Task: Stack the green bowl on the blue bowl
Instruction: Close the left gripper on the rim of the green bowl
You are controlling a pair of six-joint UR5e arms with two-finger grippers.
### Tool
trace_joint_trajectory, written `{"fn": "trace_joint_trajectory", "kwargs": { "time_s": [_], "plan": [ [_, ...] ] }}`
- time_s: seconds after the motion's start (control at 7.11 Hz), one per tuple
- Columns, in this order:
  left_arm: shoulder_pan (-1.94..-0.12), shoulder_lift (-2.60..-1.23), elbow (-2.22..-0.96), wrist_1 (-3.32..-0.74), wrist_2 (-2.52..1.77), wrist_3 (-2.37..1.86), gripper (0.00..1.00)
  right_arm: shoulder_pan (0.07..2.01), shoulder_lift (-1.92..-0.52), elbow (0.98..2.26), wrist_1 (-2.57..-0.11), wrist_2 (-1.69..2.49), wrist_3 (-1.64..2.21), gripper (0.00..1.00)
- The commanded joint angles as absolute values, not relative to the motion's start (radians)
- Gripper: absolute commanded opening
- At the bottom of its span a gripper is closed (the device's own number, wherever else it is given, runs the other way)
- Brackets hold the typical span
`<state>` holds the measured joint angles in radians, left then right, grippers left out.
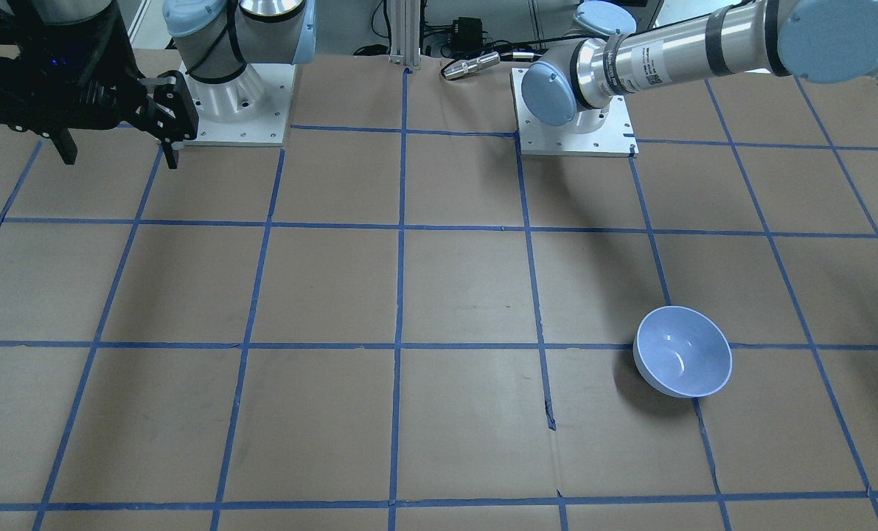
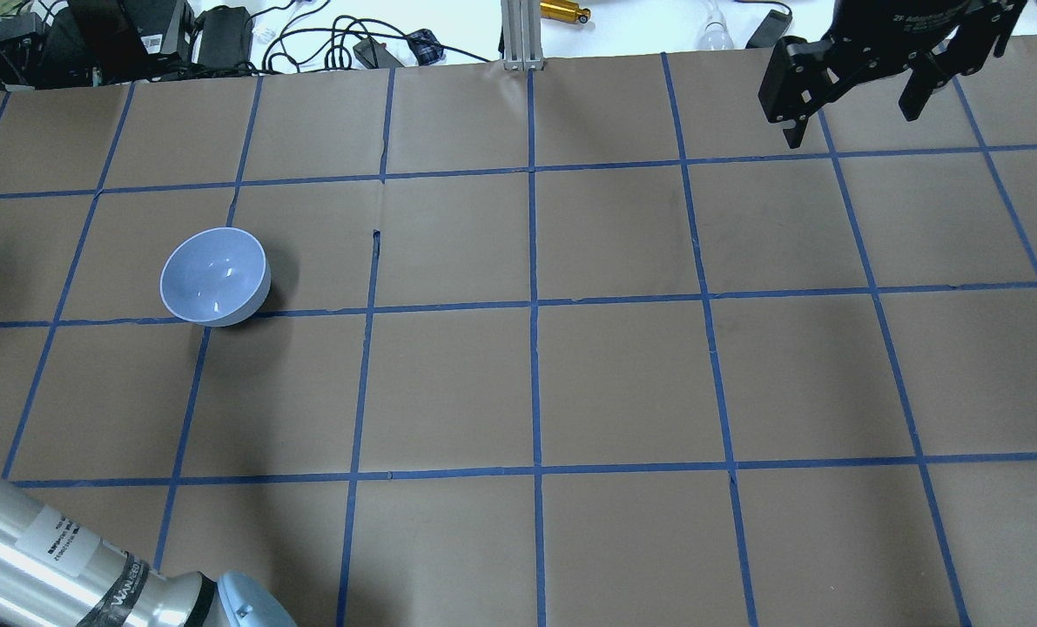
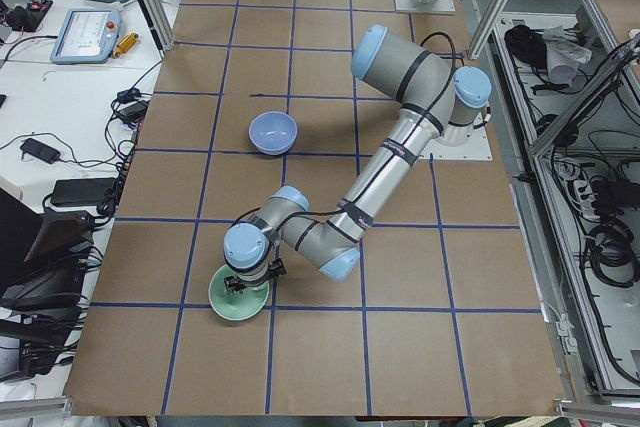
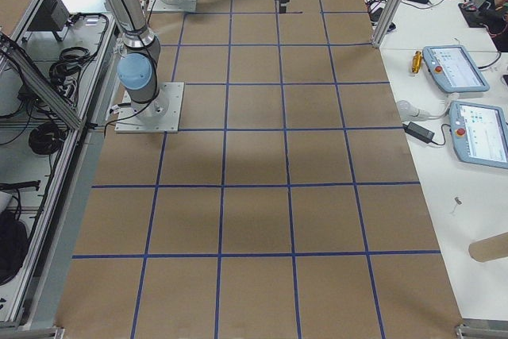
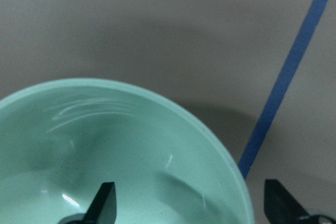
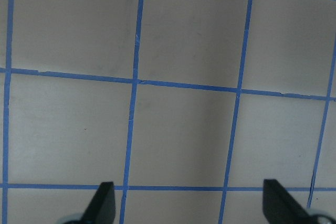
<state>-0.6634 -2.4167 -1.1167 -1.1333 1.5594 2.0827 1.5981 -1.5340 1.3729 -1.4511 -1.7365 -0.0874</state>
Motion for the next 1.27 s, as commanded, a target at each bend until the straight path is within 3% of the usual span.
{"fn": "trace_joint_trajectory", "kwargs": {
  "time_s": [0.0,0.14,0.28,0.56,0.7,1.13],
  "plan": [
    [-0.663,-2.422,-1.117,-1.12,1.571,2.062,0.92,1.598,-1.534,1.373,-1.451,-1.736,-0.087,1.0],
    [-0.663,-2.422,-1.118,-1.12,1.571,2.062,0.77,1.598,-1.534,1.373,-1.451,-1.736,-0.087,1.0],
    [-0.664,-2.422,-1.121,-1.12,1.571,2.062,0.47,1.598,-1.534,1.373,-1.451,-1.736,-0.087,1.0],
    [-0.663,-2.421,-1.124,-1.12,1.572,2.062,0.11,1.597,-1.534,1.373,-1.451,-1.736,-0.087,1.0],
    [-0.663,-2.419,-1.126,-1.121,1.572,2.063,0.0,1.598,-1.534,1.373,-1.451,-1.736,-0.087,1.0],
    [-0.664,-2.405,-1.131,-1.121,1.589,2.059,0.0,1.598,-1.534,1.373,-1.451,-1.736,-0.087,1.0]
  ]
}}
